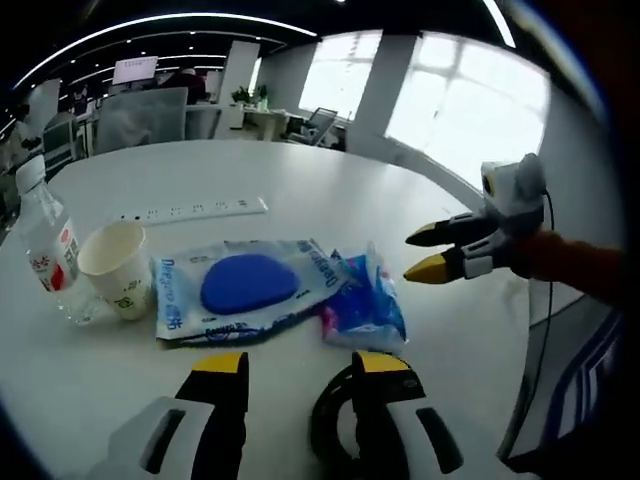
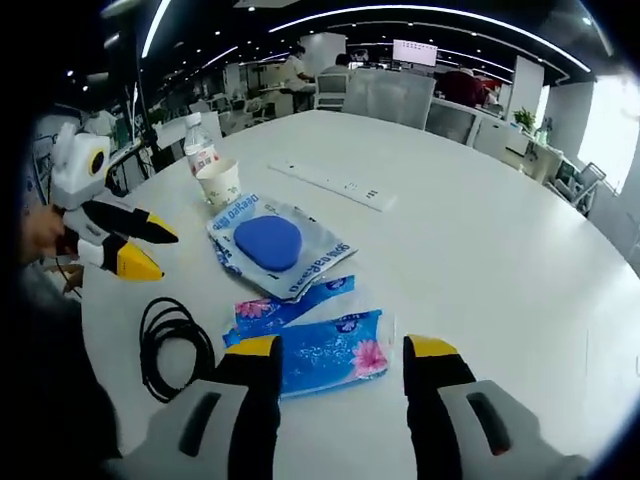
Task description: Arrange the tabletop items into an orderly group along one side of the table until the central work area is clear of visible clutter.
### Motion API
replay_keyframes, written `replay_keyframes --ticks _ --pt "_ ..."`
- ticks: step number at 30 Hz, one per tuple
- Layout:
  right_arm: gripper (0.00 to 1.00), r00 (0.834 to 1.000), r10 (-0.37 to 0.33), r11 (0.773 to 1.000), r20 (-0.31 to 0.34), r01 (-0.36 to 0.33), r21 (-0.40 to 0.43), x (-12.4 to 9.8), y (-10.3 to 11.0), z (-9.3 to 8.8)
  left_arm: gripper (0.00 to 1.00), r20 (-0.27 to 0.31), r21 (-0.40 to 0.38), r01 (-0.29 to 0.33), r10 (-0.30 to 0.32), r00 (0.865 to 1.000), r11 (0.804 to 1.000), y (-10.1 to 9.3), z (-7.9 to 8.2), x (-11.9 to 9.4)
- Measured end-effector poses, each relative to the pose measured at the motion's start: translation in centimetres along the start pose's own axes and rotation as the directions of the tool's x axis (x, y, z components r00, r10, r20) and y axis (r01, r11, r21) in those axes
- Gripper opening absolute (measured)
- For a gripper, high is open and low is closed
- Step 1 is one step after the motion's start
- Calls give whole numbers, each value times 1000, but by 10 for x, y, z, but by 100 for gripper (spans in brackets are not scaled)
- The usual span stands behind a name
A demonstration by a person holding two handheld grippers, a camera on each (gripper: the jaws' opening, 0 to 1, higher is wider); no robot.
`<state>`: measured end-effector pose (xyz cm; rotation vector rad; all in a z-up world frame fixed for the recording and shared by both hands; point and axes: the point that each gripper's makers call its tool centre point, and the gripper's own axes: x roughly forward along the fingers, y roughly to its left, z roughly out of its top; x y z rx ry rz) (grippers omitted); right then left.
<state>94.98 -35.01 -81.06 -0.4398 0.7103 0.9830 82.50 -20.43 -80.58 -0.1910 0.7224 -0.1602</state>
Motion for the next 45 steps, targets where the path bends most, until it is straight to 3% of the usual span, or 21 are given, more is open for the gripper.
replay_keyframes --ticks 6,12,27,31,36,38,45 --pt "46 1000 19 998 -4 -19 -55 0 -12 0 39 7 -42 41 -41 999 998 -30 1 7" --pt "46 999 37 995 1 -36 -92 10 -23 0 35 -7 -35 67 -67 998 997 -51 -4 21" --pt "41 996 78 992 -38 -82 -97 30 -23 -14 32 -44 -130 114 -121 992 985 -82 -16 45" --pt "38 995 91 992 -41 -94 -88 32 -21 -15 30 -46 -160 112 -120 992 981 -84 -15 52" --pt "28 994 100 992 -36 -102 -67 38 -21 -18 20 -51 -175 82 -92 994 981 -78 -16 61" --pt "27 994 105 992 -33 -107 -69 40 -21 -17 20 -60 -221 81 -96 994 972 -77 -19 64" --pt "15 993 111 993 -37 -112 -27 46 -18 -17 16 -97 -235 92 -118 988 968 -81 -28 74"
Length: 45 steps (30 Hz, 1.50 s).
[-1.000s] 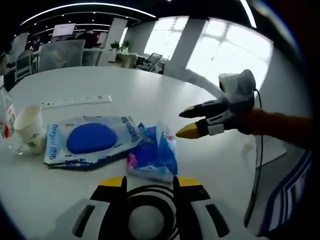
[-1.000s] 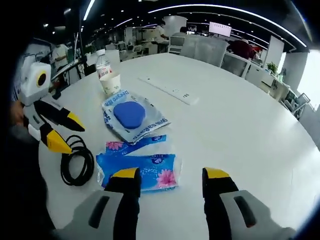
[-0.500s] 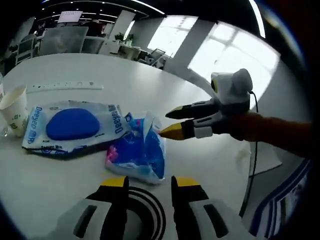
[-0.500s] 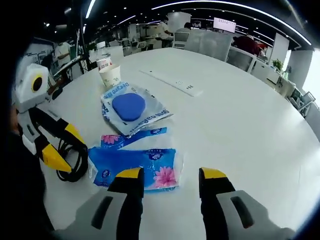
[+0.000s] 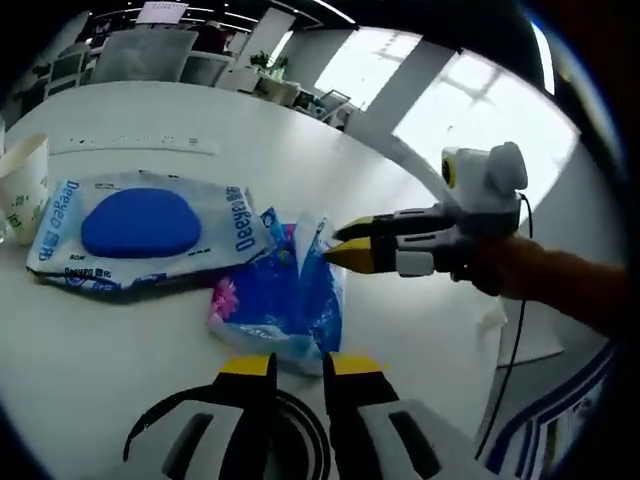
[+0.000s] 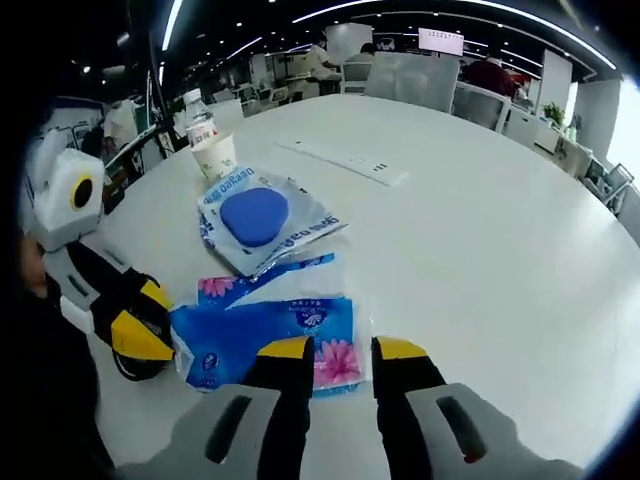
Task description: Arrange the tabletop items into an orderly group along one side of the table until the central work area is clear of visible clutter.
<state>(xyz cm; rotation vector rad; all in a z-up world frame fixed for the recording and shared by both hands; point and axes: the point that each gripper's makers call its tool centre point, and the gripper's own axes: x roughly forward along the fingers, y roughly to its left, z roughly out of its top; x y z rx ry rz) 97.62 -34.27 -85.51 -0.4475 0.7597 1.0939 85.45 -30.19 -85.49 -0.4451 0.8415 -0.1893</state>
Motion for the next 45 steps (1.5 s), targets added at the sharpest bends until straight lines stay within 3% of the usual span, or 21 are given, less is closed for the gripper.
replay_keyframes --ticks 5,13,20,27,40,45 --pt "0 1000 -15 1000 3 15 27 -1 -5 -4 1 -24 -50 43 -45 999 998 -10 -4 4" --pt "0 1000 -4 1000 0 4 1 -3 -6 -4 0 -32 -40 44 -45 998 998 -10 -5 4" --pt "0 1000 -14 999 16 14 47 -17 -5 0 0 -57 -42 73 -75 996 996 -22 -12 2" --pt "0 999 -49 997 9 48 52 -31 -10 -10 0 -61 -18 102 -103 993 995 -36 -13 -1" --pt "0 989 -137 989 61 133 70 -62 -26 -11 0 -41 58 141 -138 990 988 -61 4 -5" --pt "0 980 -177 981 86 169 96 -76 -35 -8 0 -32 93 136 -133 991 986 -59 21 -1"
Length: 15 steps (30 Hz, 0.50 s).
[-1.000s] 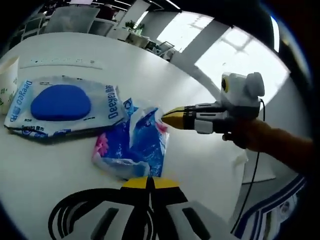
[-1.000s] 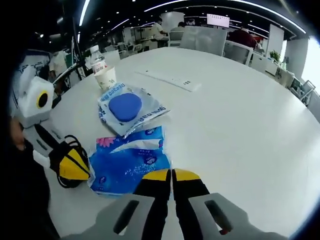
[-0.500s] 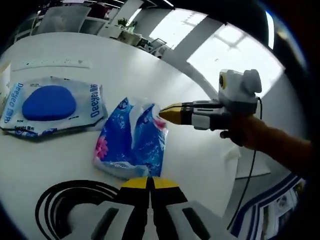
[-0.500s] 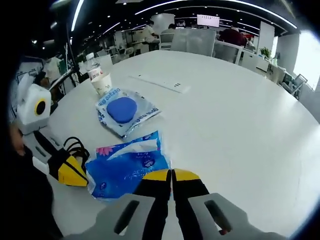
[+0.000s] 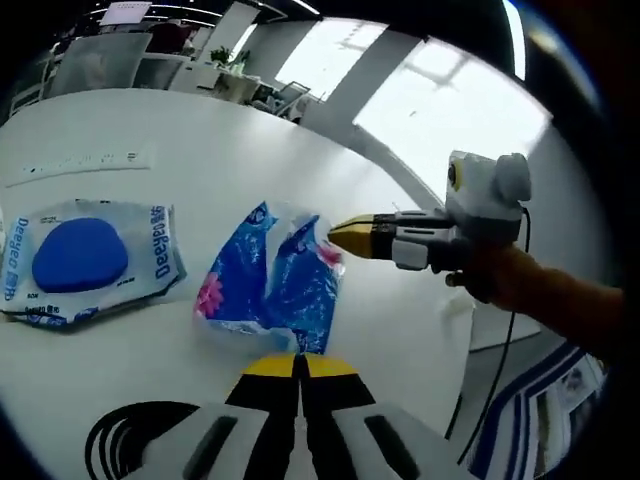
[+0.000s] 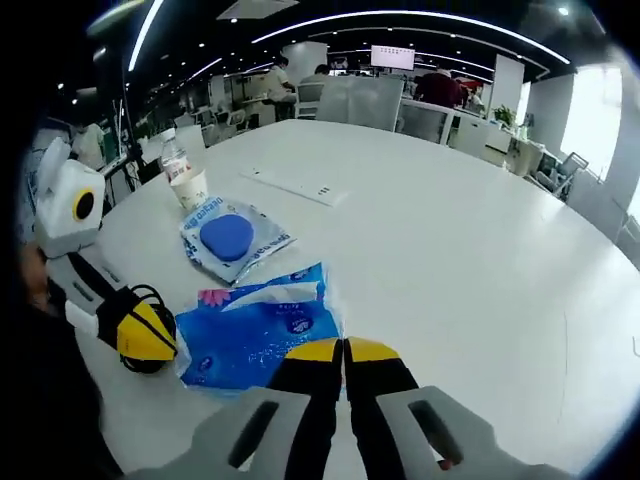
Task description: Arrange the tabletop items into an orderly group along one side of the table until the central work area is clear of visible clutter.
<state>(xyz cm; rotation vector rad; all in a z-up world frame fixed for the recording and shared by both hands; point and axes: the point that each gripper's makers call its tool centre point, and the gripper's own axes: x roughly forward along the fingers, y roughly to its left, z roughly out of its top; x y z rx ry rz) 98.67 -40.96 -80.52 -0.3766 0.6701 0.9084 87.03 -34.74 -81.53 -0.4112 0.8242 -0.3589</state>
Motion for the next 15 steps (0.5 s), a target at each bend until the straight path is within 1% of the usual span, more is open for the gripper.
replay_keyframes --ticks 2,5,8,15 --pt "0 1000 -12 1000 6 12 9 -5 -3 0 0 3 8 -2 2 1000 1000 2 6 -1" --pt "0 1000 -21 1000 13 20 18 -3 -5 0 0 5 20 -10 10 1000 1000 7 13 0" --pt "0 999 -31 999 21 31 32 -7 -8 -1 0 9 24 -18 18 1000 1000 15 21 1" --pt "0 998 -48 997 38 46 58 -7 -12 5 0 16 50 -31 30 999 998 29 38 7"
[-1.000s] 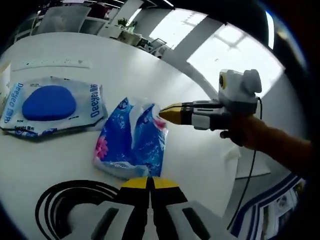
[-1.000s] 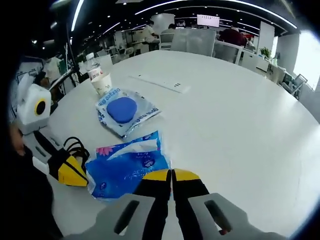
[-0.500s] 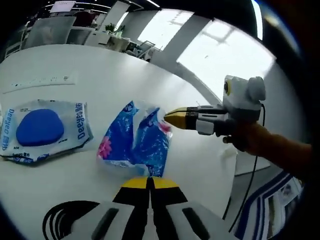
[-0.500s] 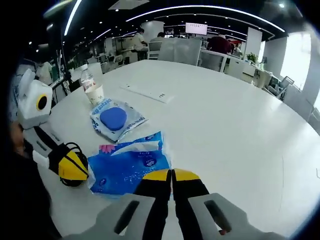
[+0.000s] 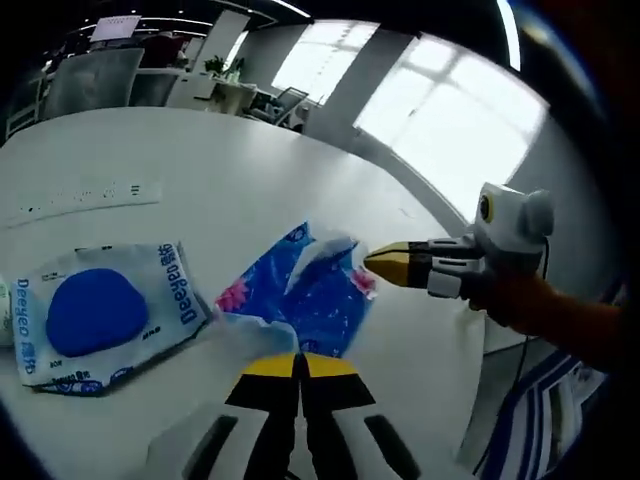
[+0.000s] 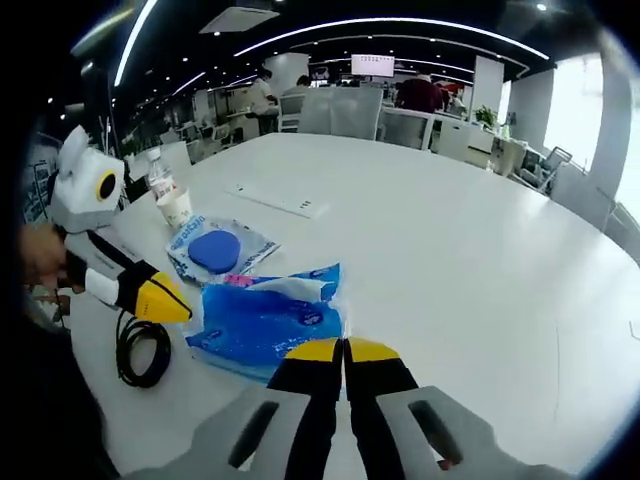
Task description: Arrange the tabletop items into an orderly group along one side of the table until the central work area is clear of visible clutter.
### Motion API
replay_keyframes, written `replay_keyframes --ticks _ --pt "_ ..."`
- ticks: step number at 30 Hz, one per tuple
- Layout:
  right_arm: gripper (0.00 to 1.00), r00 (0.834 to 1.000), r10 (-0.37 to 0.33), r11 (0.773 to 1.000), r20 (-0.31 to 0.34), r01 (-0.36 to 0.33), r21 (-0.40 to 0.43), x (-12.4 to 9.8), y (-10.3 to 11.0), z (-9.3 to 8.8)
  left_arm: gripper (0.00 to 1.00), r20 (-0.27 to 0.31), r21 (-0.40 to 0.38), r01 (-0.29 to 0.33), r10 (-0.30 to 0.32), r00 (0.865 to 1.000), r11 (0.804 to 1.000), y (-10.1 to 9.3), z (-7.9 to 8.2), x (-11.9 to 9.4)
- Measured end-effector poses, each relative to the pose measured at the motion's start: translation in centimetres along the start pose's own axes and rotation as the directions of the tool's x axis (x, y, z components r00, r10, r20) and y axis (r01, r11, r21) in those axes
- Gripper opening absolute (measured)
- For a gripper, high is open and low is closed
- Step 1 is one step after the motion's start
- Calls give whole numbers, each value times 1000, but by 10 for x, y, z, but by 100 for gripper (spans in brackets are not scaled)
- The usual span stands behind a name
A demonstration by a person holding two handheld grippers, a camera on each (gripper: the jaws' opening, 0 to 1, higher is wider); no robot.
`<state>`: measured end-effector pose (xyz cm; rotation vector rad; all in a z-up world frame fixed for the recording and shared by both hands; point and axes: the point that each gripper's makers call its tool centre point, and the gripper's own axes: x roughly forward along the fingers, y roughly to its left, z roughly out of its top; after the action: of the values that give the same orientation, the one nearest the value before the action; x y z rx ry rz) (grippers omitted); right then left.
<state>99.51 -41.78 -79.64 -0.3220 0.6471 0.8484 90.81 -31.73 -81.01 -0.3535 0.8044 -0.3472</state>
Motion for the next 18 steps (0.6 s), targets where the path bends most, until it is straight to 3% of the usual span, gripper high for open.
replay_keyframes --ticks 4,12,18 --pt "0 1000 -8 1000 11 8 16 0 -4 2 0 -4 -14 6 -7 1000 1000 3 7 2" --pt "0 999 -36 998 19 35 60 -2 -17 -2 0 -5 18 30 -30 1000 999 -11 7 8" --pt "0 997 -70 994 27 68 81 -4 -25 -4 0 6 33 38 -38 999 999 -9 19 11"
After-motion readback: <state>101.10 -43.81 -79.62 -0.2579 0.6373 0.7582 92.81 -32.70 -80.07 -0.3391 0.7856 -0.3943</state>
